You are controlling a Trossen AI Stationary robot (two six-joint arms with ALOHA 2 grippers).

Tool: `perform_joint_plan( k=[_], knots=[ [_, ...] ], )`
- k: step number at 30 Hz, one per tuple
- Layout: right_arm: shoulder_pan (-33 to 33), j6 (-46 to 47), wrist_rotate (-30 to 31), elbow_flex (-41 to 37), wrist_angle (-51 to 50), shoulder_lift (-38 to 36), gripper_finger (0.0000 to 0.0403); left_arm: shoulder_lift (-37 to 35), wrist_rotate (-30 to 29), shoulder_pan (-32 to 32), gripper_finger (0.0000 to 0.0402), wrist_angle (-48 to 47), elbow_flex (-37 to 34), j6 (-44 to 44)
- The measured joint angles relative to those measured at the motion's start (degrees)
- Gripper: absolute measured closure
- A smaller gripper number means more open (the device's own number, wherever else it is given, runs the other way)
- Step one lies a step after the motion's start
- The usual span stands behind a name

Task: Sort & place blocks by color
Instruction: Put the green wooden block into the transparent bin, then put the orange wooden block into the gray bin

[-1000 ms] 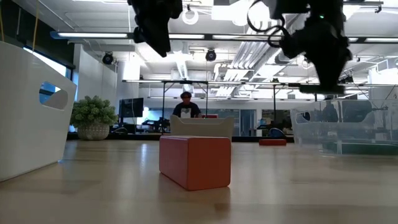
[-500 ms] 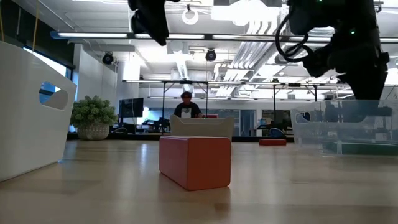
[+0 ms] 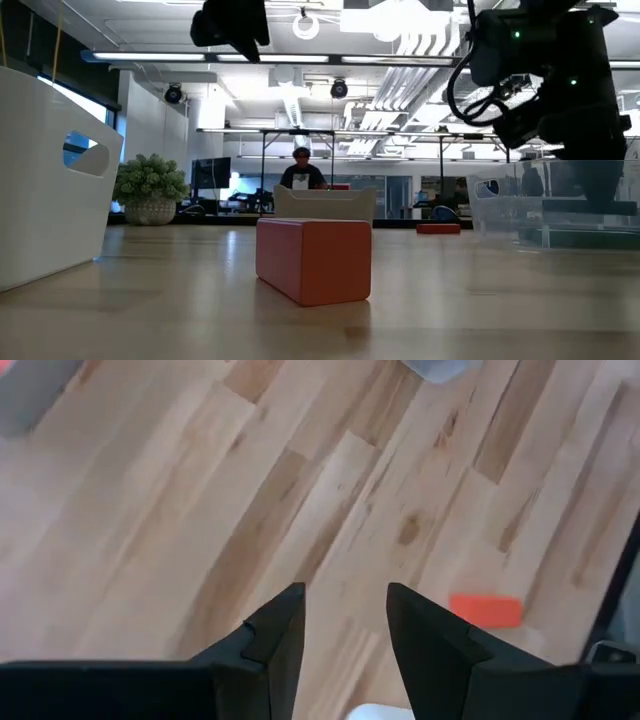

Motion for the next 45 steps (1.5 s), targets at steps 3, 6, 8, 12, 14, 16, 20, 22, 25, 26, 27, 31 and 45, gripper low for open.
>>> perform_joint_plan(
  k=[3, 6, 8, 12, 14, 16, 20, 22, 25, 26, 27, 31, 45],
  knots=[
    [-0.1, -2.3, -1.5, -1.2, 1.7, 0.0, 0.0328, 0.0, 0.0, -0.5, 0.0271, 0.0, 0.0, -3.9],
    [-0.1, -4.2, -1.8, -1.7, 1.5, 0.0, 0.0320, 0.0, -0.1, -1.1, 0.0270, 0.0, 0.0, -6.9],
    [-0.1, -6.0, -1.8, -1.7, 1.6, 0.0, 0.0309, 0.0, -0.2, -1.4, 0.0267, 0.0, 0.0, -9.2],
    [-0.1, -8.0, -1.8, -1.7, 1.8, 0.0, 0.0295, 0.0, -0.2, -2.4, 0.0256, 0.1, 0.0, -11.6],
    [-0.1, -9.2, -1.8, -1.7, 1.9, 0.0, 0.0293, 0.3, -0.2, -3.0, 0.0249, 0.5, 0.0, -11.7],
    [-0.1, -10.6, -1.7, -1.7, 2.0, 0.0, 0.0292, 0.4, -0.2, -3.5, 0.0239, 1.3, 0.0, -12.4],
    [-0.1, -13.8, -1.3, -1.7, 2.0, 0.0, 0.0290, 1.2, -0.2, -4.0, 0.0217, 4.5, 0.0, -14.6],
    [-0.1, -15.6, -1.3, -1.7, 2.3, 0.0, 0.0290, 1.3, -0.1, -4.1, 0.0208, 5.3, -0.1, -15.1],
    [-0.1, -17.7, -1.4, -1.7, 2.4, 0.0, 0.0289, 2.1, 0.0, -4.1, 0.0201, 7.1, 0.0, -17.2],
    [-0.1, -18.3, -1.4, -1.7, 2.5, 0.0, 0.0289, 2.3, 0.0, -4.1, 0.0200, 7.0, -0.1, -17.5],
    [-0.1, -18.8, -1.4, -1.7, 2.7, 0.0, 0.0289, 2.3, 0.0, -4.1, 0.0200, 7.2, -0.1, -17.6],
    [-0.1, -21.4, -1.4, -1.7, 2.8, 0.0, 0.0288, 3.2, 0.0, -4.3, 0.0202, 9.3, -0.1, -16.3],
    [-0.1, -24.2, -3.1, -1.6, 2.6, 0.0, 0.0233, 4.3, 0.6, -4.8, 0.0202, 14.2, 0.0, -13.0]
  ],
)
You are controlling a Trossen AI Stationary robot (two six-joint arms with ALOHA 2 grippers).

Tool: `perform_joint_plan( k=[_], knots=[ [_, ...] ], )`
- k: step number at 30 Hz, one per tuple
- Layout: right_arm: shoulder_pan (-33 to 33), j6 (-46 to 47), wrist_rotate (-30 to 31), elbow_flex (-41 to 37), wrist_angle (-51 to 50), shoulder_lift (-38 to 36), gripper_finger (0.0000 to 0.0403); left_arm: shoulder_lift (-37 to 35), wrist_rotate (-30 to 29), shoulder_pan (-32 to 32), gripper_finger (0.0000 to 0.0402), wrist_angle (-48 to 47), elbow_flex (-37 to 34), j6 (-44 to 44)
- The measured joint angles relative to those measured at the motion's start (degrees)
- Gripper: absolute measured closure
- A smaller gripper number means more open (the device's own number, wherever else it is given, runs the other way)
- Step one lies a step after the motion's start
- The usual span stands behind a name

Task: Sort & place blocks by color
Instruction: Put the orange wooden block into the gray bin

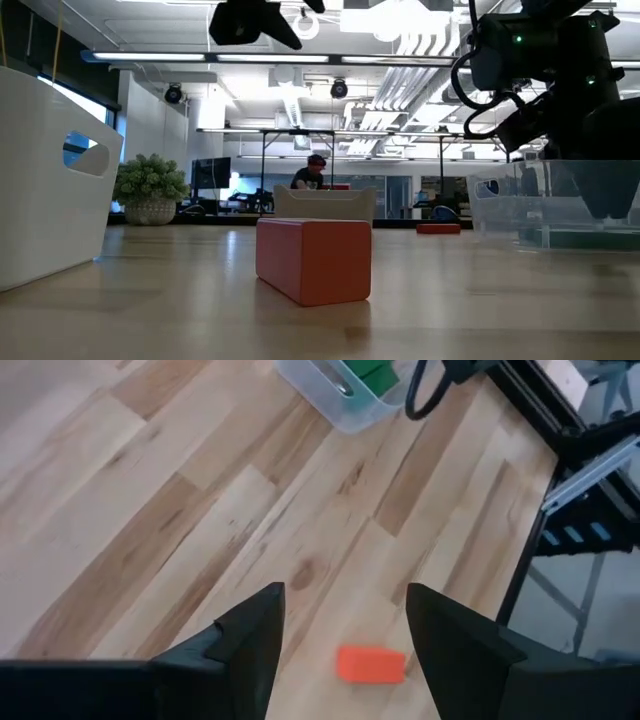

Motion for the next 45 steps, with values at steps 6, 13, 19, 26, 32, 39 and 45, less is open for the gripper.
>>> perform_joint_plan(
  k=[6, 13, 19, 26, 32, 39, 45],
  knots=[
    [0.0, -2.1, -0.7, 0.0, -1.0, 0.0, 0.0203, 0.0, 0.0, -0.4, 0.0203, 0.2, 0.0, 8.9],
    [0.0, 0.8, -2.7, 0.1, -4.7, 0.0, 0.0202, 0.0, 0.0, -2.0, 0.0203, 3.7, 0.0, 26.3],
    [0.0, 4.6, -2.8, 1.3, -6.2, 0.0, 0.0201, 0.0, -0.2, -3.4, 0.0203, 7.9, 0.0, 38.8],
    [0.0, 9.0, 2.6, 9.7, -10.0, 0.0, 0.0201, 0.0, -0.2, -4.6, 0.0203, 10.8, 0.0, 48.8],
    [0.0, 12.4, 6.0, 16.8, -9.9, 0.0, 0.0201, 0.5, -0.2, -5.0, 0.0203, 12.5, 0.0, 55.8],
    [0.0, 17.2, 10.0, 23.5, -9.6, 0.0, 0.0201, 4.4, 0.7, -7.3, 0.0203, 12.6, 0.0, 68.3],
    [0.0, 21.4, 12.4, 25.5, -9.8, 0.0, 0.0201, 9.2, 2.6, -9.6, 0.0203, 12.4, 0.1, 74.6]
  ],
)
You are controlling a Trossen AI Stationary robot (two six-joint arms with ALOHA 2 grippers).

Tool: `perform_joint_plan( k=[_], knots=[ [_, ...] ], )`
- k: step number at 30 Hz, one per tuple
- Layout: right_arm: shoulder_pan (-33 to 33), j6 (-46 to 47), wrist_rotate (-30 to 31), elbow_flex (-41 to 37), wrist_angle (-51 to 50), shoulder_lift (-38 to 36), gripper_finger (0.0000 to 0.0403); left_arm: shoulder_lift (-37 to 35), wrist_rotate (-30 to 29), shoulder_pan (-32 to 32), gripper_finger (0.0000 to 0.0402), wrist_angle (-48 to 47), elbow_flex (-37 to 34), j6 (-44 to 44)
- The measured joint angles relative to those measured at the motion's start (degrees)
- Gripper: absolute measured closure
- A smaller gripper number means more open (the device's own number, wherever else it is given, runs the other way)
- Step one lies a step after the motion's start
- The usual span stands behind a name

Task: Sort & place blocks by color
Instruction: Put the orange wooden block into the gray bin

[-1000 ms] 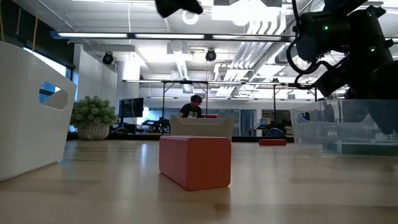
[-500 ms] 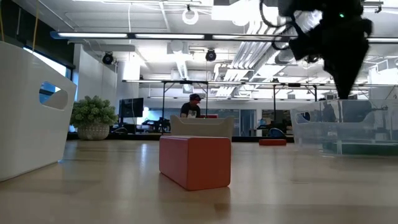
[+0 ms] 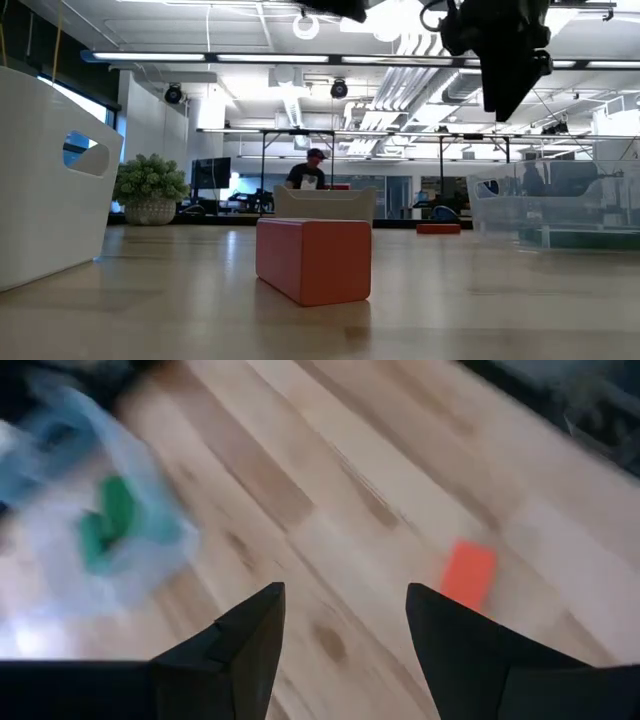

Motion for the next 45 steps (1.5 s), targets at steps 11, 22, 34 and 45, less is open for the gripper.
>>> perform_joint_plan(
  k=[11, 22, 34, 45],
  knots=[
    [0.0, 6.2, 0.9, 0.0, 0.1, 0.0, 0.0201, 6.1, 0.3, -3.6, 0.0203, 0.2, 0.0, 5.6],
    [0.0, 9.0, 1.1, 0.0, 0.8, 0.0, 0.0201, 9.6, 2.0, -5.5, 0.0203, 0.3, 0.0, 6.8],
    [0.0, 11.2, 1.1, -0.1, 1.5, 0.0, 0.0201, 13.8, 3.1, -5.8, 0.0203, 0.2, 0.0, 7.4],
    [0.0, 11.6, 2.0, -0.1, 2.1, 0.0, 0.0201, 16.5, 3.2, -5.2, 0.0203, 0.2, 0.1, 7.1]
  ],
)
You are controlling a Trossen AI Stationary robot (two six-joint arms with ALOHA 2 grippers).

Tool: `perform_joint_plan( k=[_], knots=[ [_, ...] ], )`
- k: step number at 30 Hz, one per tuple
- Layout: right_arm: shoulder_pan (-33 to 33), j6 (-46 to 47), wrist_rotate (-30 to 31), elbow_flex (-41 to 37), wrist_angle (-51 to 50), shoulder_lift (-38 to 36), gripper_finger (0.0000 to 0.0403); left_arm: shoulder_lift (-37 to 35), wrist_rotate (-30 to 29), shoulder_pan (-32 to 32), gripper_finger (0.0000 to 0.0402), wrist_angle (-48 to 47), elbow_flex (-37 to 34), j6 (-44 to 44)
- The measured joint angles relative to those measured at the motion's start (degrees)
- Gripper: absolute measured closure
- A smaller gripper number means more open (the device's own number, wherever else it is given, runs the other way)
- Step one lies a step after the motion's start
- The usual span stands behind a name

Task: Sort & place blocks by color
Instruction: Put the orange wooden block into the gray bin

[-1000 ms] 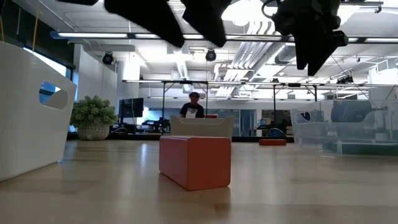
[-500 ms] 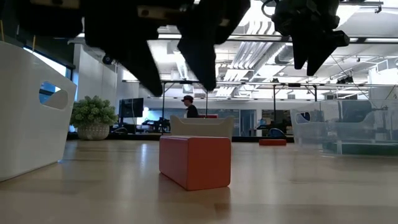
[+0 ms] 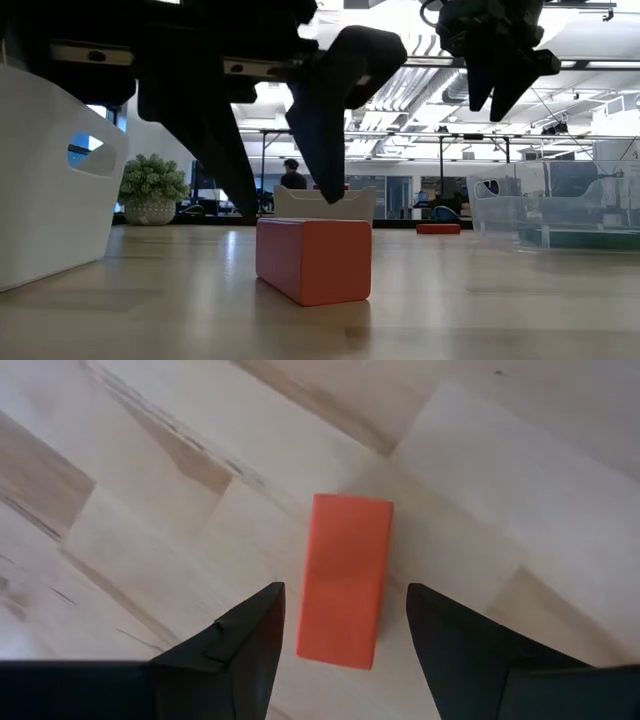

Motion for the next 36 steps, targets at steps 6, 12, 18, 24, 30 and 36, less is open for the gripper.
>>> perform_joint_plan(
  k=[6, 12, 18, 24, 30, 36],
  knots=[
    [0.0, 0.0, 0.7, 0.0, 0.6, 0.0, 0.0201, 0.7, 0.3, 0.6, 0.0203, 0.1, 0.1, -2.1],
    [0.0, 0.0, 0.8, 0.0, 0.6, 0.0, 0.0201, 1.3, -0.6, 0.4, 0.0203, -0.5, -0.3, -2.0],
    [0.0, 0.0, 0.8, 0.0, 0.6, 0.0, 0.0201, 1.2, -1.8, 0.2, 0.0203, -0.3, -0.3, -2.2],
    [0.0, 0.0, 1.1, 0.0, 0.6, 0.0, 0.0201, 1.1, -2.9, 0.3, 0.0203, -0.4, -0.2, -2.2],
    [0.0, -0.3, 1.1, 0.0, 0.6, 0.0, 0.0201, 1.0, -3.6, 0.3, 0.0203, -0.3, -0.2, -3.0],
    [0.0, -0.5, 2.5, 0.0, 0.6, 0.0, 0.0201, 0.4, -3.6, 0.3, 0.0203, -1.8, -0.2, -5.2]
  ],
)
